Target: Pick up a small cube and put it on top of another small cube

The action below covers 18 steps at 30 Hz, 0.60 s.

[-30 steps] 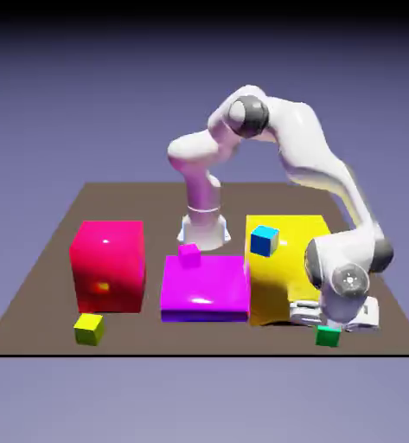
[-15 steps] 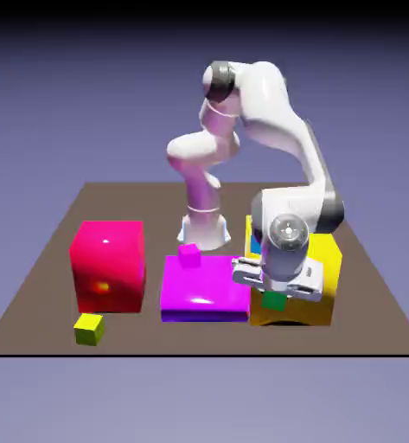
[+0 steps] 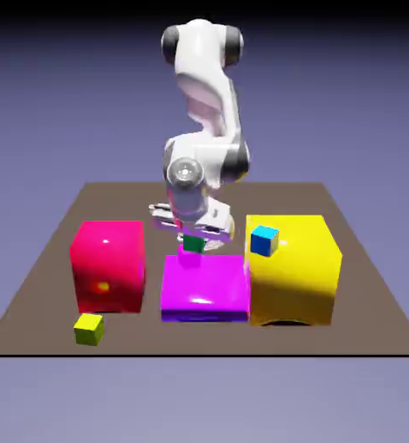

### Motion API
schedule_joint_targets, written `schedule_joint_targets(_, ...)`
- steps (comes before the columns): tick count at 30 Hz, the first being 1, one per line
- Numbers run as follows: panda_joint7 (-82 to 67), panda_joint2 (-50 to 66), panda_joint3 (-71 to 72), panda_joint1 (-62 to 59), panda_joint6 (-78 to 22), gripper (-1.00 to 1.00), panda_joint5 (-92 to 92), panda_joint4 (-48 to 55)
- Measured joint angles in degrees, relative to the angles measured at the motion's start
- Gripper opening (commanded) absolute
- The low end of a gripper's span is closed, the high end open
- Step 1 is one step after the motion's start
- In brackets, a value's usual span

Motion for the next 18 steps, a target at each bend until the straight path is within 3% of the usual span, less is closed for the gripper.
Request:
schedule_joint_targets(6, -6.2, -10.1, 2.8, -2.6, 4.3, -1.0, -5.6, -11.4)
schedule_joint_targets(11, -6.9, -6.2, 1.8, -2.9, 14.2, -1.0, -5.7, -17.6)
schedule_joint_targets(12, -7.1, -5.4, 1.6, -3.0, 16.0, 1.0, -5.7, -18.8)
schedule_joint_targets(14, -7.2, -5.4, 1.6, -3.0, 16.0, 1.0, -5.5, -18.8)
schedule_joint_targets(18, -6.4, -9.4, 2.6, -2.7, 6.1, 1.0, -5.5, -12.5)
